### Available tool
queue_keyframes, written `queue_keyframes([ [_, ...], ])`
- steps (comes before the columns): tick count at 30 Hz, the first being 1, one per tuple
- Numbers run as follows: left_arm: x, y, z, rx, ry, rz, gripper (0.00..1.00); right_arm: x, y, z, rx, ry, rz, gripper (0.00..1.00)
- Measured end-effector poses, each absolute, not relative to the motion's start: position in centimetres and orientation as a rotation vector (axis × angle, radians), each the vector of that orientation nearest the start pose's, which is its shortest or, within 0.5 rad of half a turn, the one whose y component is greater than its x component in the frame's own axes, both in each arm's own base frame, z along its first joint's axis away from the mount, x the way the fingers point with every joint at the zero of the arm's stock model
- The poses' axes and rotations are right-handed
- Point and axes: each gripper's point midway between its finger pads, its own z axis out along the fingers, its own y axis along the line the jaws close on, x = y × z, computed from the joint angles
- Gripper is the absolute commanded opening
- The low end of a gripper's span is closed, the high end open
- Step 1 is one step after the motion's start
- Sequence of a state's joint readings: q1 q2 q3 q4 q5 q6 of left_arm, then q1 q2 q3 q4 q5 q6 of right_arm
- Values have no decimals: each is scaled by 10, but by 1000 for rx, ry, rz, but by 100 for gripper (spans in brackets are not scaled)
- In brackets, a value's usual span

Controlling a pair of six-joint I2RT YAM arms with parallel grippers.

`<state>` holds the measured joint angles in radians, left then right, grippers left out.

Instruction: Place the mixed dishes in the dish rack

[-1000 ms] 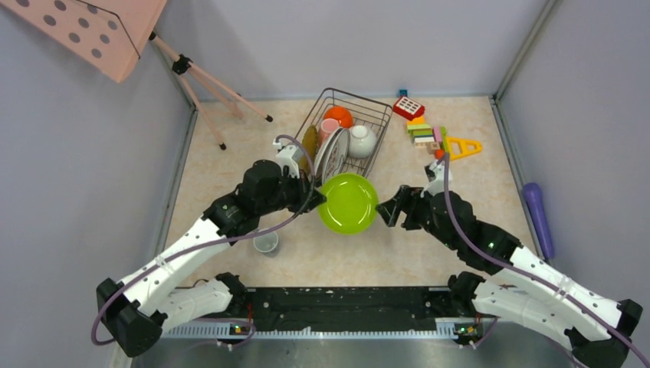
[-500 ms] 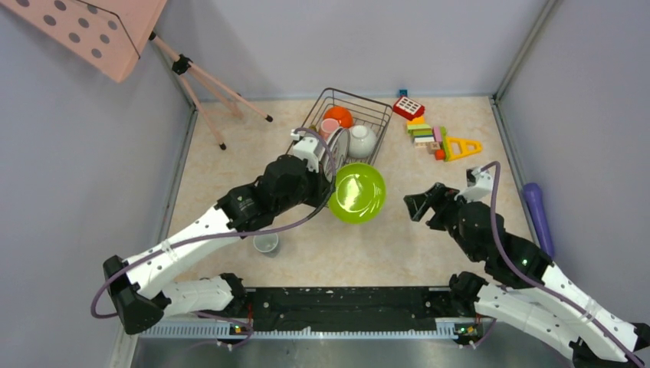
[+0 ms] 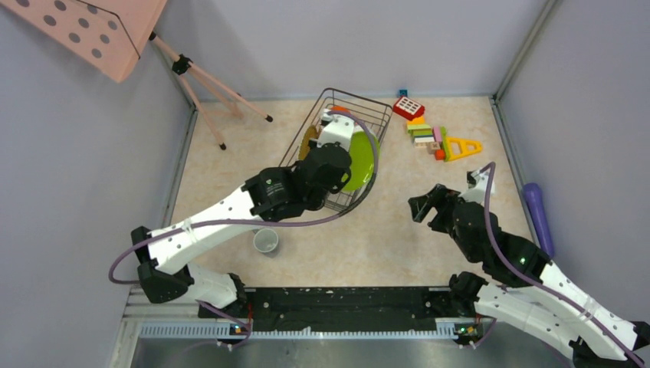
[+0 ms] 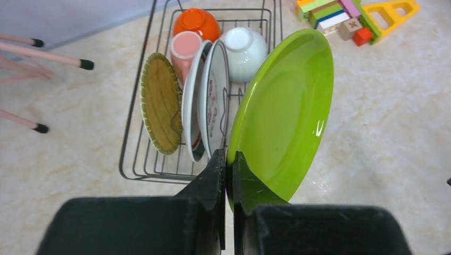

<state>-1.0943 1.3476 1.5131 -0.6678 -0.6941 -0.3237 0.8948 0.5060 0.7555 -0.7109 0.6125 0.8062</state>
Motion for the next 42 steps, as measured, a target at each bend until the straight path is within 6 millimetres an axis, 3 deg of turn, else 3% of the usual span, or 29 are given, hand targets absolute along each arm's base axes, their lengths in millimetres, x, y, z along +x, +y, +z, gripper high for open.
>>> queue_keyframes([
  [13, 279, -278, 337, 412, 1797, 316, 0, 192, 115, 227, 303, 1963, 485, 82],
  [17, 286, -293, 348, 405, 1724, 469, 0, 192, 114, 227, 307, 1961, 477, 82],
  [22, 294, -313, 329, 468, 1679, 625, 0, 191, 112, 226, 311, 1965, 471, 82],
  [27, 301, -318, 313, 517, 1639, 745, 0, 188, 107, 229, 318, 1957, 476, 82],
  [35, 315, -322, 301, 488, 1638, 785, 0, 186, 103, 232, 335, 1949, 473, 82],
  [42, 332, -323, 269, 499, 1664, 831, 0, 186, 100, 231, 339, 1949, 460, 82],
])
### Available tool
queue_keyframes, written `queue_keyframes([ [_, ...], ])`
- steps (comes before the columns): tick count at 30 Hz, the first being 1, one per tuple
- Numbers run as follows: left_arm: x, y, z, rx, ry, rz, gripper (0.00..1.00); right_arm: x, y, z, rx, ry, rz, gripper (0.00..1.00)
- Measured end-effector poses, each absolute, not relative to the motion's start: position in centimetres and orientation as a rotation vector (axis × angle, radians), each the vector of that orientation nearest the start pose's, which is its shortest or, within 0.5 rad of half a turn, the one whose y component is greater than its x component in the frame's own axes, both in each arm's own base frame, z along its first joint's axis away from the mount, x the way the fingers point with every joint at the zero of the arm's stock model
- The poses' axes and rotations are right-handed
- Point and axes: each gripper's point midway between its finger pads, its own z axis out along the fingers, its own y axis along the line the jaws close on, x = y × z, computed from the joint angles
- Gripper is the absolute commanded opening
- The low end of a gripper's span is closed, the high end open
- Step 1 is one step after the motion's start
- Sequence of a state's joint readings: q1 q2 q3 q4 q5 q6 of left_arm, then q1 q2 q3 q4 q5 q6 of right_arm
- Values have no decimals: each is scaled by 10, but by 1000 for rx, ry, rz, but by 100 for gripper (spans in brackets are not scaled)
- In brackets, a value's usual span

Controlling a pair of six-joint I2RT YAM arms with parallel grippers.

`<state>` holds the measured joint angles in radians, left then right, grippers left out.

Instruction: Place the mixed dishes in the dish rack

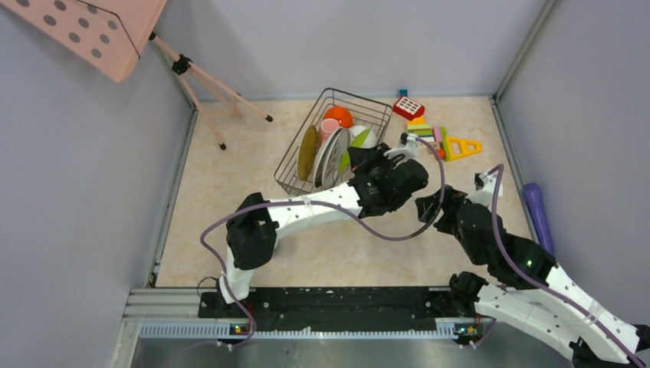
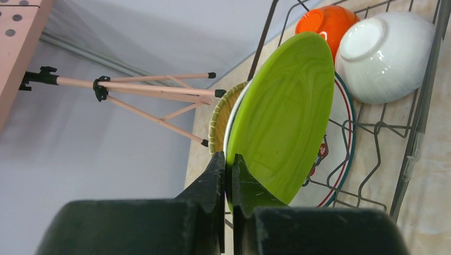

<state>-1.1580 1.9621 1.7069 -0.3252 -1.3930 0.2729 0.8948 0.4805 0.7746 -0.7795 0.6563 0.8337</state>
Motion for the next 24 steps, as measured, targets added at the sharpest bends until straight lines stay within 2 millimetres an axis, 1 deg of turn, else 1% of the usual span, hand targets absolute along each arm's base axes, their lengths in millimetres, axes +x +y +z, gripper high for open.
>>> queue_keyframes([
  [7, 342, -321, 235, 540, 1703, 864, 0, 187, 98, 230, 342, 1948, 448, 82],
  [14, 350, -306, 223, 516, 1751, 866, 0, 187, 98, 230, 338, 1951, 444, 82],
  [19, 349, -305, 211, 516, 1791, 824, 0, 188, 100, 227, 333, 1962, 431, 82],
  [24, 348, -303, 194, 517, 1839, 798, 1, 188, 100, 227, 332, 1963, 430, 82],
])
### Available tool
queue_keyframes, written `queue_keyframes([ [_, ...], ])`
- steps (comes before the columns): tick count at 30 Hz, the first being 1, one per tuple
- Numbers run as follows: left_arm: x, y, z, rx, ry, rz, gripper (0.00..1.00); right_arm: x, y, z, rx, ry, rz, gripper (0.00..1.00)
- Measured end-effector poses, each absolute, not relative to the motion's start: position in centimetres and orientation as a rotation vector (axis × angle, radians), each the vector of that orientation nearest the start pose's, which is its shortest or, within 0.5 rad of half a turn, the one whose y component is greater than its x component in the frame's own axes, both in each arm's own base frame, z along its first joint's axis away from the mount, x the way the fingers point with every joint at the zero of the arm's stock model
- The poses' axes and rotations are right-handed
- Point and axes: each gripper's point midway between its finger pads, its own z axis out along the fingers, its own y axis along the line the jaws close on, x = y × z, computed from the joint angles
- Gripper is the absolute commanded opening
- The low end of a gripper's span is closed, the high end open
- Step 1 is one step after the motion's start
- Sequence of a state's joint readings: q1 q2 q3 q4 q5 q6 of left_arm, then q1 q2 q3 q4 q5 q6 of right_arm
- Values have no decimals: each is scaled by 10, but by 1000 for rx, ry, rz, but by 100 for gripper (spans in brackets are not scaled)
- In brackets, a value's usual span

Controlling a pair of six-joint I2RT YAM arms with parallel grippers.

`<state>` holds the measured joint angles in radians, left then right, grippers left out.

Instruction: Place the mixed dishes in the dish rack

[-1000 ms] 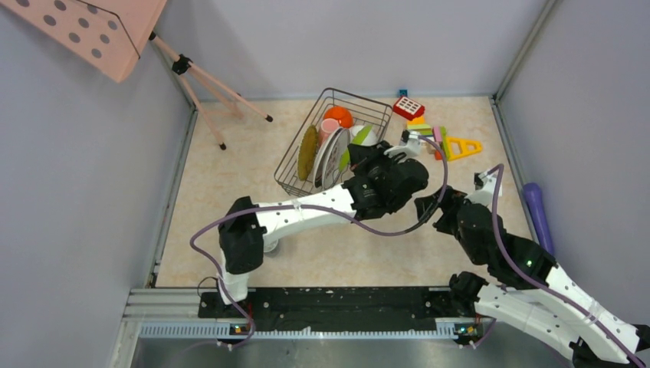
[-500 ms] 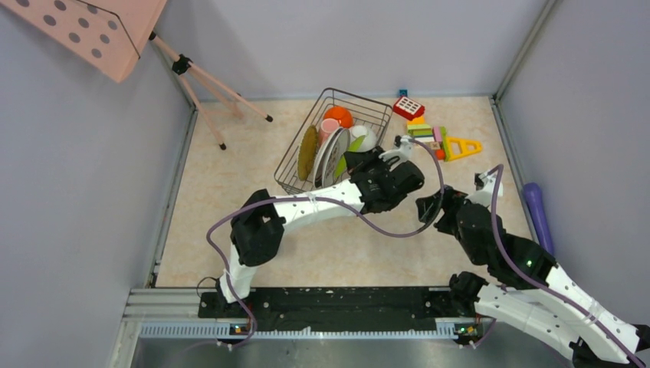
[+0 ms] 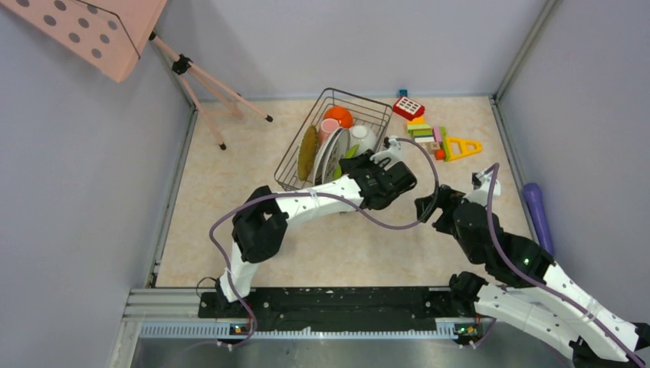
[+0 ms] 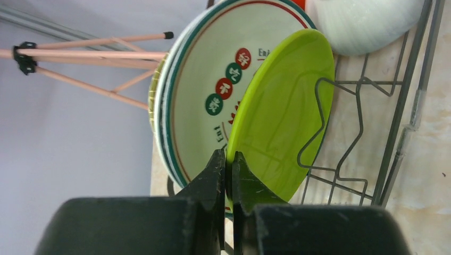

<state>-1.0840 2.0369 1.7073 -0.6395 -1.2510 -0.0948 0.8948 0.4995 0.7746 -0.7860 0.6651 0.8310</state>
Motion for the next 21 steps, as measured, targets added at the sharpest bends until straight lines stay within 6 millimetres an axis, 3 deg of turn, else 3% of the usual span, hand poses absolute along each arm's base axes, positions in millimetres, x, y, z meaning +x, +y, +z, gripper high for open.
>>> queue_keyframes([
  [3, 351, -300, 180, 518, 1890, 770, 10, 188, 100, 227, 332, 1963, 429, 89],
  [7, 357, -294, 164, 511, 1989, 719, 41, 188, 100, 227, 331, 1964, 432, 93],
  [10, 360, -287, 162, 495, 2024, 716, 53, 188, 101, 227, 329, 1965, 434, 94],
  [21, 353, -290, 168, 502, 2056, 688, 56, 187, 102, 226, 325, 1969, 440, 94],
])
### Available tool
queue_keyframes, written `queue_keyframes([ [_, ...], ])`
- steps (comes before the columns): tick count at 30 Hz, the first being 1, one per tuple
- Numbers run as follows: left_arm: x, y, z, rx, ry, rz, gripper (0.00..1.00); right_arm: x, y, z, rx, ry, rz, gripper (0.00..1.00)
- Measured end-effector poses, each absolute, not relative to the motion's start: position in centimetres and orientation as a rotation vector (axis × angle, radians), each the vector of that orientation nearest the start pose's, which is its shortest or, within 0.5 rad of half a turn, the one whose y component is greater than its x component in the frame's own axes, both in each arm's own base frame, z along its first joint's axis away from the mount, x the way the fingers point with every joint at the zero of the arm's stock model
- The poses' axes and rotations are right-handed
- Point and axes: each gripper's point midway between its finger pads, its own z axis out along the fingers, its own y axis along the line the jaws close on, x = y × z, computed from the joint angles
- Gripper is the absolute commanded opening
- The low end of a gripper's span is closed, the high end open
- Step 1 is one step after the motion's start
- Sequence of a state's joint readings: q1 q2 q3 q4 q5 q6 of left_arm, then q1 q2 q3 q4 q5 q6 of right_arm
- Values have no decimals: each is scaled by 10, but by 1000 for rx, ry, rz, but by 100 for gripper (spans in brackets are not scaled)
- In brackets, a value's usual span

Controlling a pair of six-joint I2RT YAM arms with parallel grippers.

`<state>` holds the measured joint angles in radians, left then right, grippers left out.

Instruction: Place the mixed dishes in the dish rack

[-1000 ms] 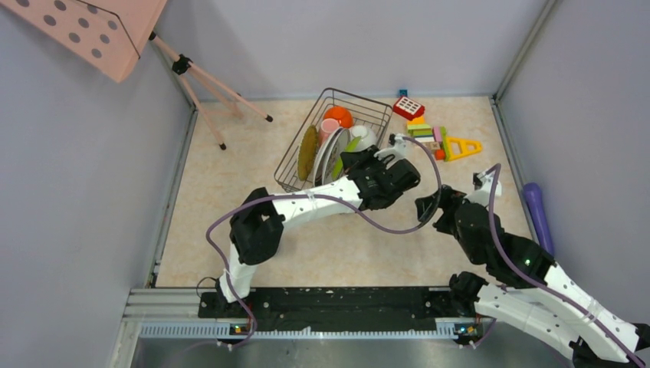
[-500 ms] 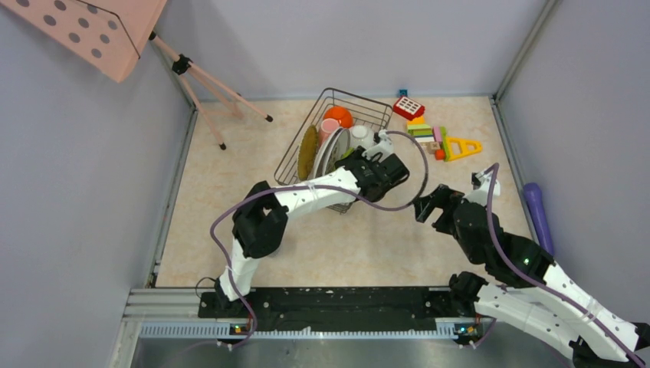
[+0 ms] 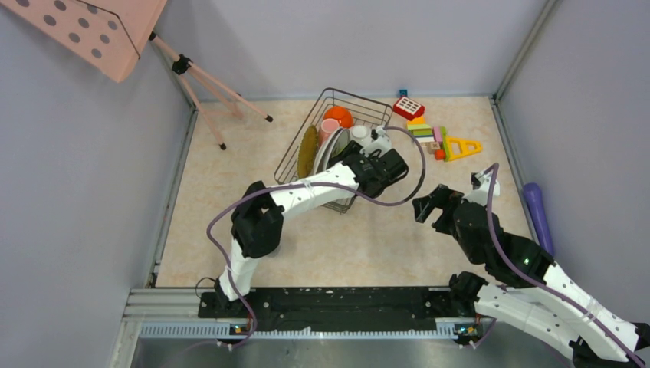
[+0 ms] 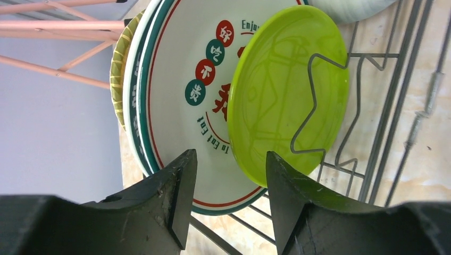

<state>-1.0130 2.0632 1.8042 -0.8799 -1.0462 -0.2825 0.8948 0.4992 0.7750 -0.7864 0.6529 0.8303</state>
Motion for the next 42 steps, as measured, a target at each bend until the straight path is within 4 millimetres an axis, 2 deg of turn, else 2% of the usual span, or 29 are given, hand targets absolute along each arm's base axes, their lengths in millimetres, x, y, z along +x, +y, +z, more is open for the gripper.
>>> queue_keyframes([
  [3, 346, -295, 177, 510, 2074, 615, 56, 187, 102, 226, 325, 1969, 440, 94],
  [8, 319, -303, 211, 498, 2090, 349, 56, 187, 102, 226, 324, 1969, 441, 93],
  [10, 301, -296, 228, 490, 2091, 212, 57, 187, 102, 226, 323, 1970, 442, 93],
  [13, 276, -276, 252, 441, 2074, 28, 62, 187, 104, 227, 311, 1969, 449, 93],
  [16, 255, -251, 260, 388, 2075, -85, 66, 187, 108, 230, 298, 1963, 469, 93],
  [19, 239, -229, 252, 318, 2107, -162, 73, 188, 112, 234, 288, 1955, 493, 93],
  [22, 225, -203, 231, 211, 2169, -184, 76, 188, 116, 236, 274, 1950, 517, 93],
  [26, 203, -164, 206, 13, 2237, -195, 69, 188, 122, 238, 262, 1945, 546, 93],
  [30, 182, -133, 193, -214, 2260, -250, 68, 188, 125, 234, 253, 1953, 556, 93],
  [35, 163, -124, 165, -332, 2323, -304, 68, 188, 129, 232, 243, 1961, 568, 93],
  [42, 150, -124, 118, -327, 2460, -205, 67, 187, 135, 232, 232, 1962, 600, 93],
])
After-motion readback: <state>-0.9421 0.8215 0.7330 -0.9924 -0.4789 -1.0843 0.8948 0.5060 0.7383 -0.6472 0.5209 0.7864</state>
